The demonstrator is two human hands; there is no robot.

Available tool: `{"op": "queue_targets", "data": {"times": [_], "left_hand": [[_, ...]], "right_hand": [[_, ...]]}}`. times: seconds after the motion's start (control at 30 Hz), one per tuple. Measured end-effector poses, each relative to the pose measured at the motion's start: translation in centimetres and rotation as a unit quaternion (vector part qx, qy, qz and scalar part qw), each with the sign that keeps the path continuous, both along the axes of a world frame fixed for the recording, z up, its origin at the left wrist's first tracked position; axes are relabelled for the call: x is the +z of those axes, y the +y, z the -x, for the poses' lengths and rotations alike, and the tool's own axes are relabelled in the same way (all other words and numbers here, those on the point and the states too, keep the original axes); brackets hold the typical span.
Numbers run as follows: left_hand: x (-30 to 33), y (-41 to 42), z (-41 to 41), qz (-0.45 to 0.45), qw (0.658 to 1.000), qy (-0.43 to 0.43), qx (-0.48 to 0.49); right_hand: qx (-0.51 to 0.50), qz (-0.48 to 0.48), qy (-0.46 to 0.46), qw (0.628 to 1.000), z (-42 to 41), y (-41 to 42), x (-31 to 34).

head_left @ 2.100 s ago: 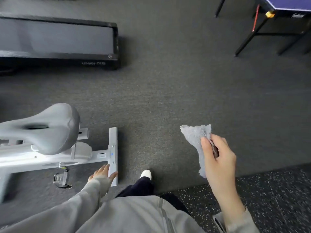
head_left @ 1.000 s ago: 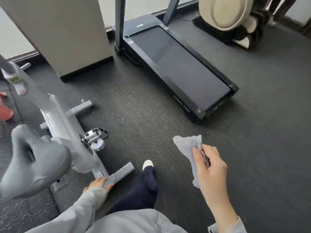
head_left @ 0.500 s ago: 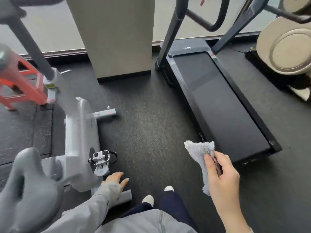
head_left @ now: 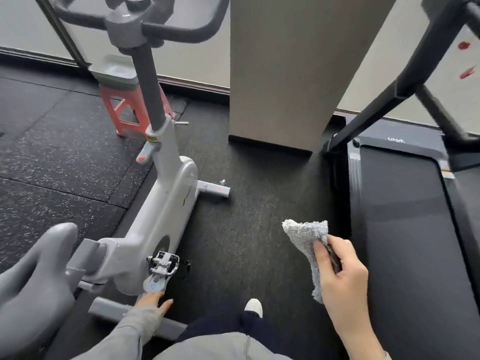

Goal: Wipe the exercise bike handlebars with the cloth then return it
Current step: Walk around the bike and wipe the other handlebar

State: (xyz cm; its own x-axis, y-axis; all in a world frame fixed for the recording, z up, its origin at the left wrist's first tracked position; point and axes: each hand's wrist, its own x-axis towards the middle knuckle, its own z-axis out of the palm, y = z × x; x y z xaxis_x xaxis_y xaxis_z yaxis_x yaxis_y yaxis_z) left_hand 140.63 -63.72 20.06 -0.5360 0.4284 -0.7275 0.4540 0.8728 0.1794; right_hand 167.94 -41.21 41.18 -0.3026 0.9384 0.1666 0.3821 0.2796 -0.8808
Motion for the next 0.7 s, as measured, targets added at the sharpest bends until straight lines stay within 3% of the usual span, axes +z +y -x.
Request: {"op": "queue_targets", "data": {"times": [0.17,0.33,0.7], "left_hand": [[1.1,4.3,-0.8,-0.04,0.998,0.03,0.027],[1.3,7.7,1.1,-0.018,0.997,0.068,0.027],[1.1,16.6,13.1,-0.057,0.997,0.042,0.034]], "right_hand": [[0.059,0.007,0.004,0.998,2.4,6.2,0.0],[0.102,0.02,0.0,0.995,6.7,10.0,-0.7],[0.148,-0.012,0.017,0.989,22.0,16.0,0.7]]}}
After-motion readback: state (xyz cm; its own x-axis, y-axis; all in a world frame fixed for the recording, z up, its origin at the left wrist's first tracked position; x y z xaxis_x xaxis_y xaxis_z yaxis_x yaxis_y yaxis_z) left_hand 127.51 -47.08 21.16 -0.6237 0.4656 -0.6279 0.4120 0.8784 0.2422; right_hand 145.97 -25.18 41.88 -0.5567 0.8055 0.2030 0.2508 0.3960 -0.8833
